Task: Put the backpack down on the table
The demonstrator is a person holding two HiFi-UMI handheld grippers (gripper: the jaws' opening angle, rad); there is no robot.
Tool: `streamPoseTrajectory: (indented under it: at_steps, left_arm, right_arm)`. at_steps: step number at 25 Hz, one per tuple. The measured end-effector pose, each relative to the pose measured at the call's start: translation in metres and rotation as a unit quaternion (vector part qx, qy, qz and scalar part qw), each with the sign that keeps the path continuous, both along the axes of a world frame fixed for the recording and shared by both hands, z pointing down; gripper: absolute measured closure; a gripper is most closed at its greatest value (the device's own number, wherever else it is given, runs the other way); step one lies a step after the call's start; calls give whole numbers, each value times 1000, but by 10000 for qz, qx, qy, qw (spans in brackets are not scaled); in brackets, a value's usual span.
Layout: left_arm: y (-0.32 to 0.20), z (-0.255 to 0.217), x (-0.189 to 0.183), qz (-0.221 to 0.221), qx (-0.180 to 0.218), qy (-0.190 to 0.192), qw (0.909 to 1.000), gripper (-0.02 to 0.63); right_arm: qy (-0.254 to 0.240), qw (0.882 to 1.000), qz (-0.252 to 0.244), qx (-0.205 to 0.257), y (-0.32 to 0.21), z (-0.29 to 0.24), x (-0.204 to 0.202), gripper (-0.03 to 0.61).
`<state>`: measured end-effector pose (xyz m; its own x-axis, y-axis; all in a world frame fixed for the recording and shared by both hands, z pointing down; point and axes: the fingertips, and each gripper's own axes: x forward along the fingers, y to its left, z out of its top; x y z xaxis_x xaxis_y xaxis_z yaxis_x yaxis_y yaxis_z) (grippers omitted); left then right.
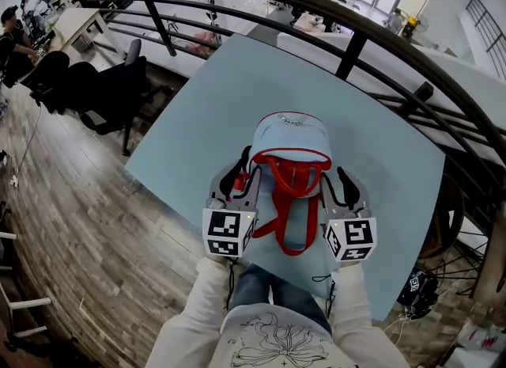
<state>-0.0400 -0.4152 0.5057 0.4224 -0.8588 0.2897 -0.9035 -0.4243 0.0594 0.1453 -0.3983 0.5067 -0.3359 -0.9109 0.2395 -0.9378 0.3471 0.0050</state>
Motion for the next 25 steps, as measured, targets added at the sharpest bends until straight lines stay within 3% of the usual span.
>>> streamPoseTrajectory:
  at_steps: [7, 9, 16, 25]
  left_arm:
    - [9, -55, -21, -312, 383, 415, 9979, 477]
    - [11, -69, -28, -455, 469, 502, 9966, 504]
    - [19, -109, -39, -793, 842, 120, 9932, 584]
    - [29, -144, -42, -868, 1187, 57, 9891, 603]
  right_arm:
    - [-241, 9977, 230, 595, 1, -62, 1, 480]
    - [-255, 9965, 280, 749, 4, -77, 2, 500]
    - [-466, 9913, 343, 1182, 11, -124, -1, 520]
    - [-558, 9878, 432, 1392, 19, -153, -11, 529]
